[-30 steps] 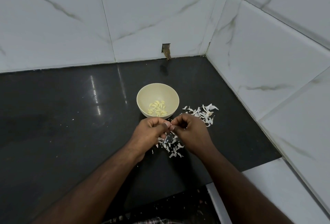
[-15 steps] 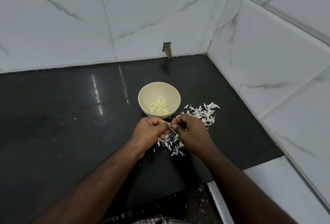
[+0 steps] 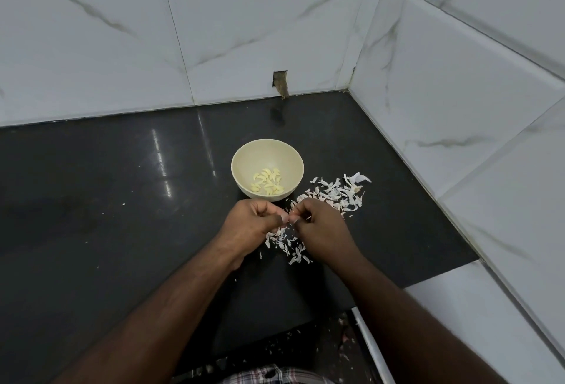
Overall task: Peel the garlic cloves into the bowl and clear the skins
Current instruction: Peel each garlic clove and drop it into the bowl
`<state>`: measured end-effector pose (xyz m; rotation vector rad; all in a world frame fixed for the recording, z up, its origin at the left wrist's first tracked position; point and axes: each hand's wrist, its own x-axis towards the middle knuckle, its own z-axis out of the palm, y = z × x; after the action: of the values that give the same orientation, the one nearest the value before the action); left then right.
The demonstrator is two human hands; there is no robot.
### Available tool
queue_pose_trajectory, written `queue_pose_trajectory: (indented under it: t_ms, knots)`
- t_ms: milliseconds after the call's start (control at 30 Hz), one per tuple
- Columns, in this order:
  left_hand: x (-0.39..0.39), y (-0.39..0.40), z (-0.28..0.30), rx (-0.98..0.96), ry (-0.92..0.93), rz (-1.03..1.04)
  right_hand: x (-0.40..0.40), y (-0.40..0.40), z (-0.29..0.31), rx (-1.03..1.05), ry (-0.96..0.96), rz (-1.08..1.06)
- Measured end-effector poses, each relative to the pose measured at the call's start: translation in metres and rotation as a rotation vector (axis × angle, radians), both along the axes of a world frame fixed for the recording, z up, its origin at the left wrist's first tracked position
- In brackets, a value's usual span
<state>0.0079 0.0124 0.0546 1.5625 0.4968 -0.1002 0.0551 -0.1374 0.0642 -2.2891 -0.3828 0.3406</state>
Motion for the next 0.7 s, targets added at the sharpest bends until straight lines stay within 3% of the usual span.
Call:
queue_pose_trajectory:
  t_ms: [100,367,500,700]
  knots:
    - [0.000,-0.001,0.001,0.019,-0.018,-0.009,-0.001,0.000,0.004,0.032,0.031,-0.010]
    - [0.002,-0.009,0.006,-0.010,0.058,-0.031,-0.009,0.000,0.001,-0.151,-0.411,0.130]
    - [-0.001,-0.008,0.001,0.005,-0.029,-0.025,-0.007,-0.002,0.001,-0.100,-0.371,0.099]
    - [-0.003,-0.007,-0.009,0.176,-0.149,-0.034,-0.001,-0.001,0.006,0.063,0.012,-0.067]
